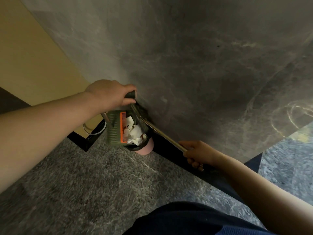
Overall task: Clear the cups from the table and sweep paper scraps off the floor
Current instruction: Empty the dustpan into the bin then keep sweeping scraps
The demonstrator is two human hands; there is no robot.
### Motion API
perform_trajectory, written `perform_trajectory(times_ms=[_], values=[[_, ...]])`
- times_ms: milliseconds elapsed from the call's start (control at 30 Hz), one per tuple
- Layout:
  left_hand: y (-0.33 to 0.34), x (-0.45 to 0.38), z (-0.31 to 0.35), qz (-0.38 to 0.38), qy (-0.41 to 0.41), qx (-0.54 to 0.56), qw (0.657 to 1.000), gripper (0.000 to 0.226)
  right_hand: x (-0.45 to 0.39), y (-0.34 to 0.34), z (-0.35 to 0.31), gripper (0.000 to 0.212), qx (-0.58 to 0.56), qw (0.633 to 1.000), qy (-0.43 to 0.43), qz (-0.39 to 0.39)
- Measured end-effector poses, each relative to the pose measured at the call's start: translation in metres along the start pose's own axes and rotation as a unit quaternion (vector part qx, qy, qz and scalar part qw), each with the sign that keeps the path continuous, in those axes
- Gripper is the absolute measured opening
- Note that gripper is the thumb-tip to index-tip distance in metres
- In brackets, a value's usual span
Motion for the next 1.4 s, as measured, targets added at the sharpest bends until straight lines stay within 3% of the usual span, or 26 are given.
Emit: perform_trajectory(times_ms=[500,833,1200,1400], values=[[0.002,-0.001,0.003,-0.030,0.022,-0.054,0.998,0.042,0.001,-0.004,0.002,0.056,-0.009,1.000,0.005,0.003],[-0.003,-0.006,-0.004,-0.013,0.019,-0.091,0.996,0.052,0.003,-0.007,0.000,0.055,-0.006,1.000,0.001,-0.001],[0.011,-0.018,0.012,-0.075,0.058,-0.112,0.989,0.049,0.002,-0.010,0.003,0.056,0.002,1.000,0.001,-0.009],[-0.002,-0.028,0.010,-0.040,0.056,-0.102,0.992,0.049,-0.002,-0.013,0.005,0.056,0.001,1.000,-0.002,-0.005]])
Point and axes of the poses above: each hand's wrist, its own x-axis away from the middle knuckle, its own y-axis out of the palm, z = x × y, the point moved 8 cm from there along -x, towards the middle knuckle, and after that the axes turned 7 degrees about x, right-handed, at the moved point
